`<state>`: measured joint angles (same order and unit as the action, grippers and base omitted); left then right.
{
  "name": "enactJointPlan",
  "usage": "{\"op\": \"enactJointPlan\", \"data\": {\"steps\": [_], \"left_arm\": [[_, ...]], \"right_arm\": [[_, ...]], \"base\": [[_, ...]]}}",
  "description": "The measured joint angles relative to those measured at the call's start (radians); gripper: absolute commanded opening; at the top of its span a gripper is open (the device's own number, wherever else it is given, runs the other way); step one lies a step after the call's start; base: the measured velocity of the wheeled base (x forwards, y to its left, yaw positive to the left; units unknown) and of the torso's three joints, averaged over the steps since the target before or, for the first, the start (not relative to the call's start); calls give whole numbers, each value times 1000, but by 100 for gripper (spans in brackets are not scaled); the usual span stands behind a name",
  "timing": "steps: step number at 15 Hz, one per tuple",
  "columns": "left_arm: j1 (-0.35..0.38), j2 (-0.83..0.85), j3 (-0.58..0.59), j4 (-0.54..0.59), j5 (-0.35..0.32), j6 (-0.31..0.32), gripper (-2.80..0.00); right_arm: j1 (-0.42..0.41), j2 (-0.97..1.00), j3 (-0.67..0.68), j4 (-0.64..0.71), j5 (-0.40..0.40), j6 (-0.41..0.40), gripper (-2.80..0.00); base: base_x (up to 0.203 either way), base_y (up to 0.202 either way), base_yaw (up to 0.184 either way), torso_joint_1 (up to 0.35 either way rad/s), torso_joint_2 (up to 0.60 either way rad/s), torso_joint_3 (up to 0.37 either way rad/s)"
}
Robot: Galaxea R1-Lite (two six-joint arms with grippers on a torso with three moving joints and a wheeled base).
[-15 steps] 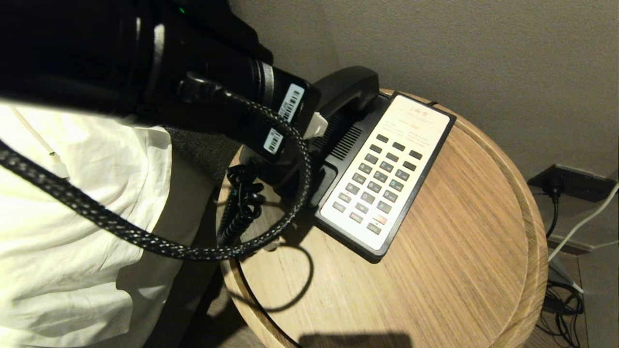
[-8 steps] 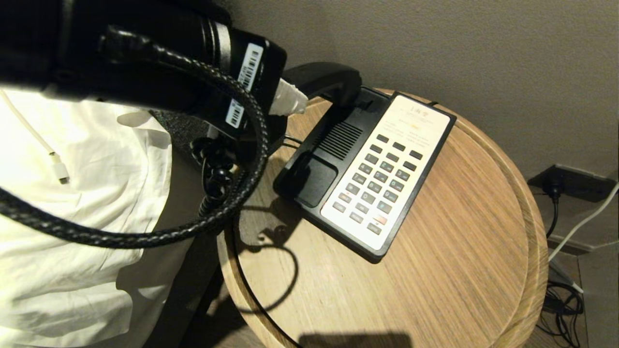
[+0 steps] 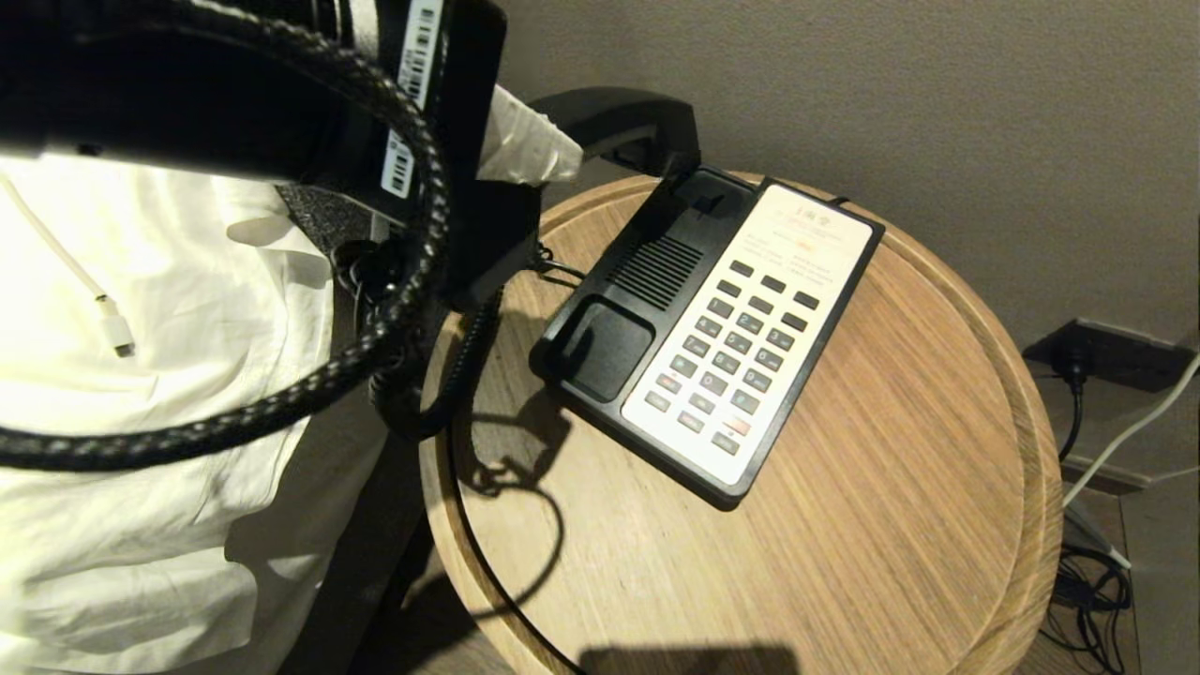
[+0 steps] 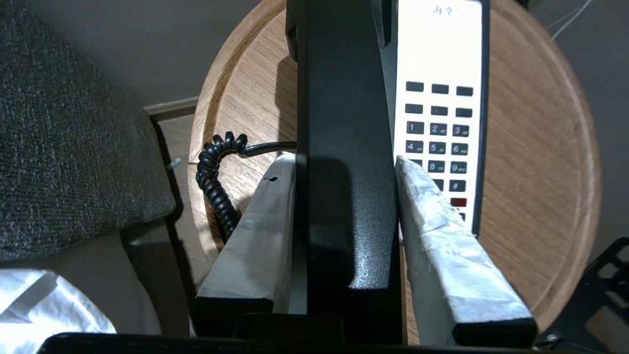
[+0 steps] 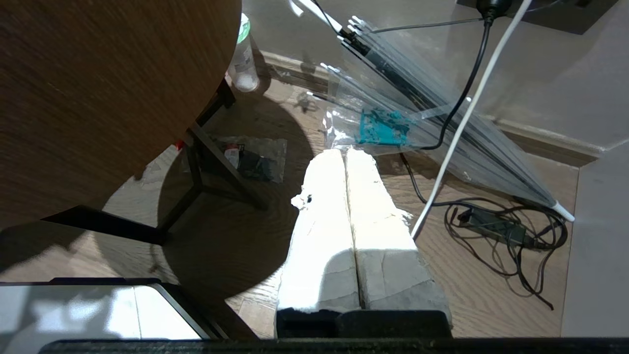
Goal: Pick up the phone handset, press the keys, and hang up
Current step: Dial the number
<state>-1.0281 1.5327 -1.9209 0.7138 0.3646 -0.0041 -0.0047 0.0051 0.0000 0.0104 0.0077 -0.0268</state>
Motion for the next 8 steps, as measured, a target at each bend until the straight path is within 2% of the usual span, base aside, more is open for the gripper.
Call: {"op": "enactJointPlan", "data": {"steps": [8], "left_arm": [[0, -86, -3, -1, -14, -132, -280]], "right_arm": [[0, 0, 0, 0, 1, 0, -280]], "base": [[0, 0, 0, 0, 0, 0]]}}
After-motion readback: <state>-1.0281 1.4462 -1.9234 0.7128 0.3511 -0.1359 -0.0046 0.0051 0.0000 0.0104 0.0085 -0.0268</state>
